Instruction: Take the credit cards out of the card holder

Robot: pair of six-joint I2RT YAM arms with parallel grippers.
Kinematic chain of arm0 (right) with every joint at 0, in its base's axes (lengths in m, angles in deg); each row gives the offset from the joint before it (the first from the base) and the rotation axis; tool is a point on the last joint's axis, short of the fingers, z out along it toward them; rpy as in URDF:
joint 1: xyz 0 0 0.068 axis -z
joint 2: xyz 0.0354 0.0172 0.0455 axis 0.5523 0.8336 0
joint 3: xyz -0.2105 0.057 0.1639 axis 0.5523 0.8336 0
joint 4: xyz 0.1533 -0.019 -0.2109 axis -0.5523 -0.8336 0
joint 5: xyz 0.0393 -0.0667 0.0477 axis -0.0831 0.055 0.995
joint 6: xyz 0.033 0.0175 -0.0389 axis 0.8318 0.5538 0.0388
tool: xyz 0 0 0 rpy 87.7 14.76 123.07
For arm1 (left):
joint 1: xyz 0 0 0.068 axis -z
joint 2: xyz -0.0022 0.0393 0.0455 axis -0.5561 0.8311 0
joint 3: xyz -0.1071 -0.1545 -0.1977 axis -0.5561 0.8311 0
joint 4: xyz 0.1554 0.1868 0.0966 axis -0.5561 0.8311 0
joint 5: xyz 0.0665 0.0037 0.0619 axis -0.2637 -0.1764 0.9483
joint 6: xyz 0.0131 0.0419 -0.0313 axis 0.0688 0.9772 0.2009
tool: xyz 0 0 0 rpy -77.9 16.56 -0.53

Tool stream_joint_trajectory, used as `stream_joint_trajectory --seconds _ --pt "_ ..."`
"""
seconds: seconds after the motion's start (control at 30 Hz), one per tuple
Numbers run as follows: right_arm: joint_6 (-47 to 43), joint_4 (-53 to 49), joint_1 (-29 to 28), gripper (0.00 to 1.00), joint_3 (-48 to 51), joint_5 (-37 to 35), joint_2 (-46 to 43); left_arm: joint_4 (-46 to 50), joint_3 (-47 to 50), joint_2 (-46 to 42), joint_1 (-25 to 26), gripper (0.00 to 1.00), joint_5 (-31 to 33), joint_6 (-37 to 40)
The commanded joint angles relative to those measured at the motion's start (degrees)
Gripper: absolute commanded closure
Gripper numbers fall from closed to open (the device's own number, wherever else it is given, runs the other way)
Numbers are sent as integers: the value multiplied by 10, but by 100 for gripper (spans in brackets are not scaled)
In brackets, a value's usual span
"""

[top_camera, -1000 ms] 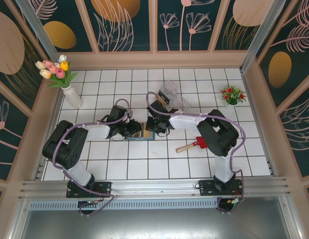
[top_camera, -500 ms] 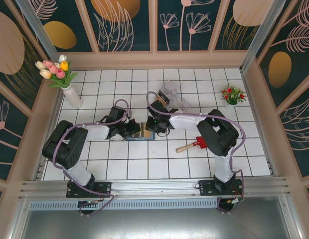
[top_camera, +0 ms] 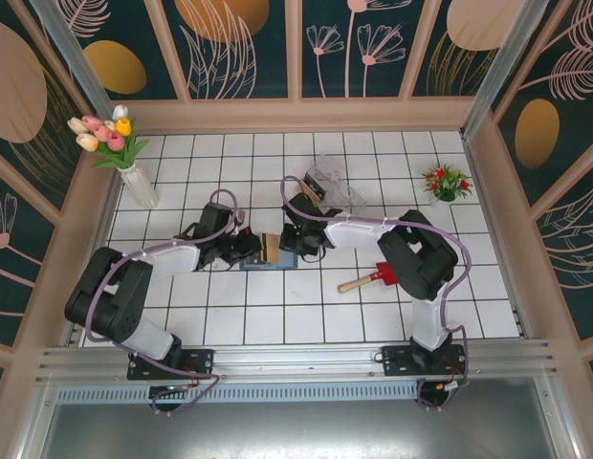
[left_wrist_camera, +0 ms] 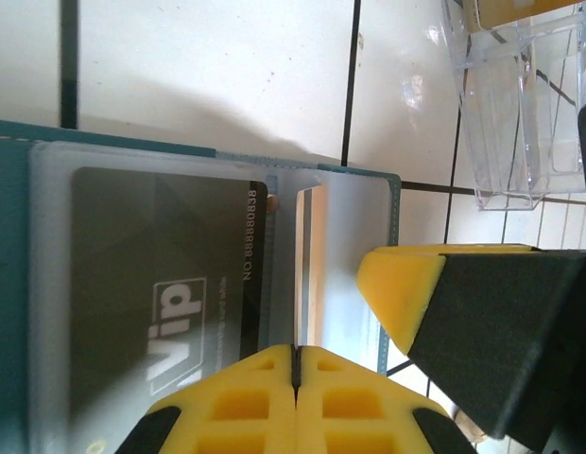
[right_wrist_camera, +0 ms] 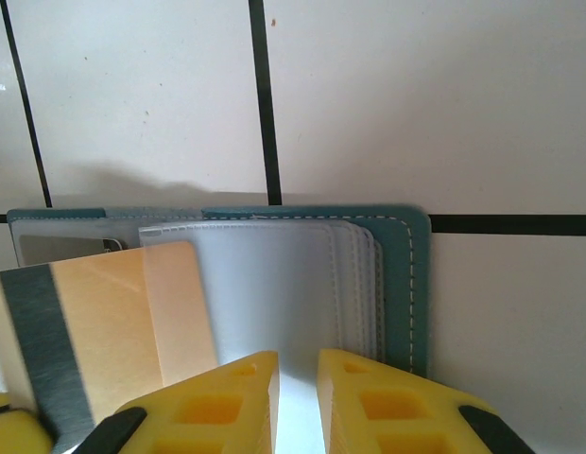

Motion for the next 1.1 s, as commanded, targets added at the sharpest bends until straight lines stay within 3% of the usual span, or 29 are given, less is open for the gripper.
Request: stream_joint_trajectory --seconds 0.0,0.23,0.4,0.57,0.8,0.97,1.07 --pt "-8 1 1 78 0 11 -7 79 -4 -37 -3 100 52 31" --pt "-25 88 0 71 9 68 -102 159 -12 -136 -4 100 122 49" --pt "-18 156 1 61 27 85 -193 137 -37 -189 -4 100 104 27" --pt "-19 156 20 54 41 101 -248 41 -50 -228 -4 100 78 -37" --pt "1 258 72 34 114 201 -296 -151 3 -256 -3 100 23 -165" --pt "92 423 95 32 168 290 -291 -225 22 -263 -3 100 -2 -214" --pt "121 471 97 33 168 320 -276 -265 27 -259 -3 100 -18 -237"
